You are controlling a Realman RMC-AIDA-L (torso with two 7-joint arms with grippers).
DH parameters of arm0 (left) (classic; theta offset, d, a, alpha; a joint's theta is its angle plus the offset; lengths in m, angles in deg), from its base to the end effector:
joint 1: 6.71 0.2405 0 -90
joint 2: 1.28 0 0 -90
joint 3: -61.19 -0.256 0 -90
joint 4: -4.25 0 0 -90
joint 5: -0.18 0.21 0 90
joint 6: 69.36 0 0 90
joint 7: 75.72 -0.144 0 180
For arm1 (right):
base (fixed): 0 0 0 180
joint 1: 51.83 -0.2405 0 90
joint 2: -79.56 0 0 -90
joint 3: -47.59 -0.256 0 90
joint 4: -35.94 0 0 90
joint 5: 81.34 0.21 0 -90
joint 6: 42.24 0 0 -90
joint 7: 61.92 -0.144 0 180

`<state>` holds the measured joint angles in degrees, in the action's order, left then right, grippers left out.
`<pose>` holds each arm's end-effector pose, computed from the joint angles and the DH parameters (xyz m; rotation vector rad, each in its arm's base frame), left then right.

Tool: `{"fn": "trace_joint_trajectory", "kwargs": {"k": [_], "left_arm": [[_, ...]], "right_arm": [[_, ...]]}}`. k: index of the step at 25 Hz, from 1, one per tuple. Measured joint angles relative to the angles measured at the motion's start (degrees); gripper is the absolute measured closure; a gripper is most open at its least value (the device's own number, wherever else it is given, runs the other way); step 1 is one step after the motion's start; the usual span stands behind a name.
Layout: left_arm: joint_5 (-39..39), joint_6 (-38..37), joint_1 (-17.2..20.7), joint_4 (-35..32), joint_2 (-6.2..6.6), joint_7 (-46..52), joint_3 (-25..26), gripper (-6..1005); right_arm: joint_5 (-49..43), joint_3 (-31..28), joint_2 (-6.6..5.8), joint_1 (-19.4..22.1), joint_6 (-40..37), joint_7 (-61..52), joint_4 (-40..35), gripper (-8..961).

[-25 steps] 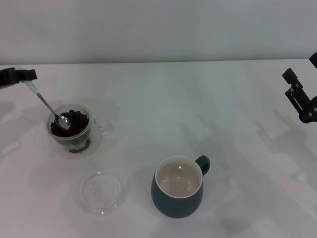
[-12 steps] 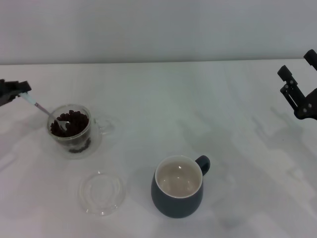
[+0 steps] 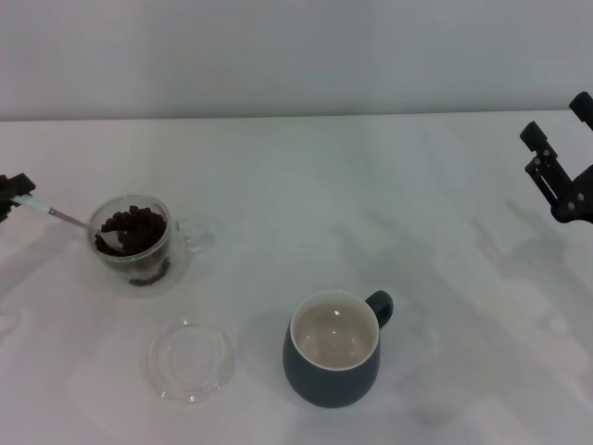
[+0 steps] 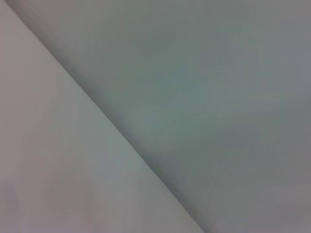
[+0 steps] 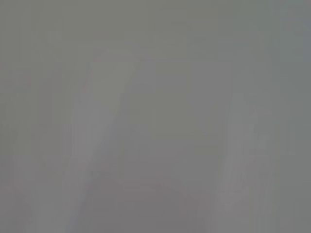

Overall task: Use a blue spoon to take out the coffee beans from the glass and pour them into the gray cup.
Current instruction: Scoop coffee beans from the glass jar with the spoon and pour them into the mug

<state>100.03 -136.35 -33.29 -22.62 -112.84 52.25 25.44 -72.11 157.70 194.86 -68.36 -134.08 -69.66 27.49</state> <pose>-0.3471 0.3576 0.0600 -1.6641 -1.8460 -1.0353 0.3168 0.2695 0.0197 -1.7349 0.0854 0.8684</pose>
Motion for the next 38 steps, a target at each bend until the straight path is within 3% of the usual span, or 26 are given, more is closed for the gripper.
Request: {"fn": "trace_joint_trajectory", "kwargs": {"k": [7,22,31,38], "left_arm": [[-5.02,-1.02,1.75,3.18,-0.03,-0.11,0.06,866],[-12.52,-8.37,5.83,2.82,-0.38,-3.01,0.19,865],[-10.18,-12.48,1.86,2.78,0.08,-4.39,-0.85,865],[-9.55,-12.82,-2.79,2.98,0.57,-3.43,-5.78,867]], "right_arm": [[0.0,0.0,-0.05,0.08,-0.03,0.0,0.01,349],[-0.15,0.0,-0.18,0.4,-2.17,-0.59,-0.21,349],[0.0,0.08,-0.12,0.49,-3.47,-0.79,-0.49,349],[0.01,0.41,-0.01,0.62,-3.63,-0.79,-0.52,349]]}}
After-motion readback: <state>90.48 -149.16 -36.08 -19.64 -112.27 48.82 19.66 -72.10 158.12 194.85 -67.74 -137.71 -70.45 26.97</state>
